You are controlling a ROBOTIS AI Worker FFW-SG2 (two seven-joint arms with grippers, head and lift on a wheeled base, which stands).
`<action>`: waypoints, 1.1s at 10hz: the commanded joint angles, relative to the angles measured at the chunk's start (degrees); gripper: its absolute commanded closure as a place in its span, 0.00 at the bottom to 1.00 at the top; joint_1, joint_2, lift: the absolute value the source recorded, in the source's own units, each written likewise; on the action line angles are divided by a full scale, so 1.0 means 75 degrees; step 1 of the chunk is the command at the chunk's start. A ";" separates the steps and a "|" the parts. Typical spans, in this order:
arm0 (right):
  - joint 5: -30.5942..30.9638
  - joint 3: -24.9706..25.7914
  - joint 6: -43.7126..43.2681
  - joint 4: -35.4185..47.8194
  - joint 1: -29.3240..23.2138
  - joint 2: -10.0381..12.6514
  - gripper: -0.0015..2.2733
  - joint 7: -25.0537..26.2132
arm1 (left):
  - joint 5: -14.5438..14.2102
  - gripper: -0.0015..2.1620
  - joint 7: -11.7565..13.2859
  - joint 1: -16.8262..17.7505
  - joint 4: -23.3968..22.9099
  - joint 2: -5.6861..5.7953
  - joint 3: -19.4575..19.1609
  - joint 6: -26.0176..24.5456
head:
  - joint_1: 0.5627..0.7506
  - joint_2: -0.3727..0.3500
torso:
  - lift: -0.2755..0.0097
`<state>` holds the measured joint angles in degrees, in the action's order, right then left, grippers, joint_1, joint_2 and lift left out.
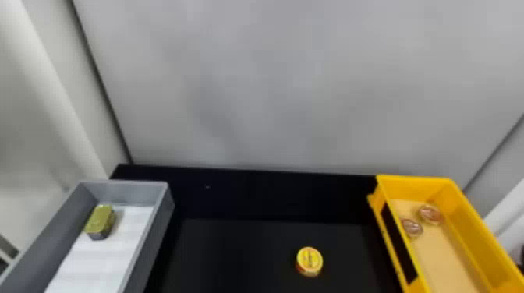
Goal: Pick up the round yellow can and place it in the yellow rectangular box
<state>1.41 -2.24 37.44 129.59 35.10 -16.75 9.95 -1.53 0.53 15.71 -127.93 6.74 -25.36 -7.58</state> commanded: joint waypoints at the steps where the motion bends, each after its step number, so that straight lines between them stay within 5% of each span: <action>1: -0.0809 0.0122 0.2335 -0.0123 0.0394 0.0123 0.03 0.0208 | 0.0005 0.04 0.0000 0.0015 0.0007 -0.0008 0.0028 -0.0127 | 0.49 0.46 | 0.94; 3: -0.2192 0.0626 0.4176 -0.0943 0.0687 0.0147 0.04 -0.0167 | 0.0017 0.04 0.0000 0.0027 0.0007 -0.0031 0.0064 -0.0279 | 0.49 0.46 | 0.94; 5: -0.4207 0.0907 0.4094 -0.2291 0.0265 -0.0181 0.05 -0.0424 | 0.0040 0.04 -0.0012 0.0050 0.0018 -0.0102 0.0099 -0.0326 | 0.49 0.46 | 0.94; 9: -0.4453 0.0087 0.4153 -0.3592 -0.0415 -0.0263 0.06 -0.0893 | 0.0075 0.04 -0.0035 0.0120 0.0077 -0.0172 0.0240 -0.0384 | 0.49 0.46 | 0.94; 11: -0.3891 -0.0323 0.3906 -0.4318 -0.0743 -0.0252 0.06 -0.1972 | 0.0064 0.04 -0.0035 0.0120 0.0077 -0.0195 0.0240 -0.0361 | 0.49 0.46 | 0.94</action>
<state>-30.98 -2.52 68.01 101.00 31.31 -18.71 -0.47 -1.04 0.26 16.58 -127.37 5.44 -23.62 -10.43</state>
